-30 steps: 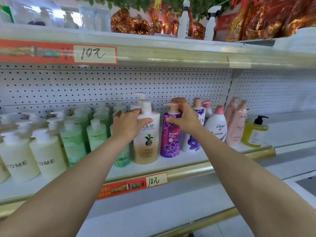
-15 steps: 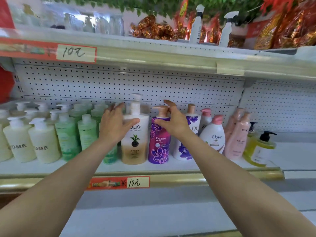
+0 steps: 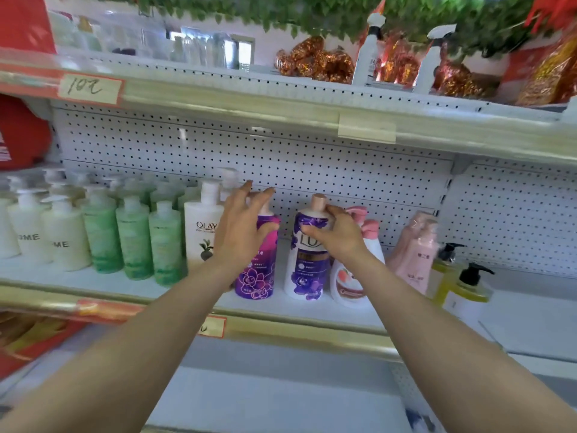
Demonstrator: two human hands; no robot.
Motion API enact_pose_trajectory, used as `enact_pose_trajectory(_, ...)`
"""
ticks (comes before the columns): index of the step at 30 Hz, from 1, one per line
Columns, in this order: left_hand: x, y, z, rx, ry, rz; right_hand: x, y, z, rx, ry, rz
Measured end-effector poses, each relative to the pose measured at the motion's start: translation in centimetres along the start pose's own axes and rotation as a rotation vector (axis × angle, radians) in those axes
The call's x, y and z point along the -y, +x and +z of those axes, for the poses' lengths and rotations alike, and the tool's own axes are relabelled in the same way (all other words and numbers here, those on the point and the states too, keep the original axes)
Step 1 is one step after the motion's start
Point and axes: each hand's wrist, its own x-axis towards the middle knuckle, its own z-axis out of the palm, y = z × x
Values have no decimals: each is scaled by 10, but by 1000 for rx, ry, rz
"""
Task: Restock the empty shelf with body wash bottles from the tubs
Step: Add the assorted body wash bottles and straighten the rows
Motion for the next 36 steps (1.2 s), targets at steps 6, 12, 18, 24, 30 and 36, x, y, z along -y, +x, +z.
enact_pose_trajectory(6,-5,2,2,18,176,15,-3,4,-10,66,54,16)
enact_pose_trajectory(12,5,22,-2,127,246,67,2,4,-16,106,64,24)
enact_pose_trajectory(18,12,26,-5,183,126,95,1,2,-16,134,98,34)
enact_pose_trajectory(24,18,26,-7,175,49,132,1,1,-17,171,105,63)
enact_pose_trajectory(30,21,27,-4,95,157,175,5,-10,-15,145,20,34)
enact_pose_trajectory(36,-25,14,2,42,-111,229,13,-25,-57,-370,138,-114)
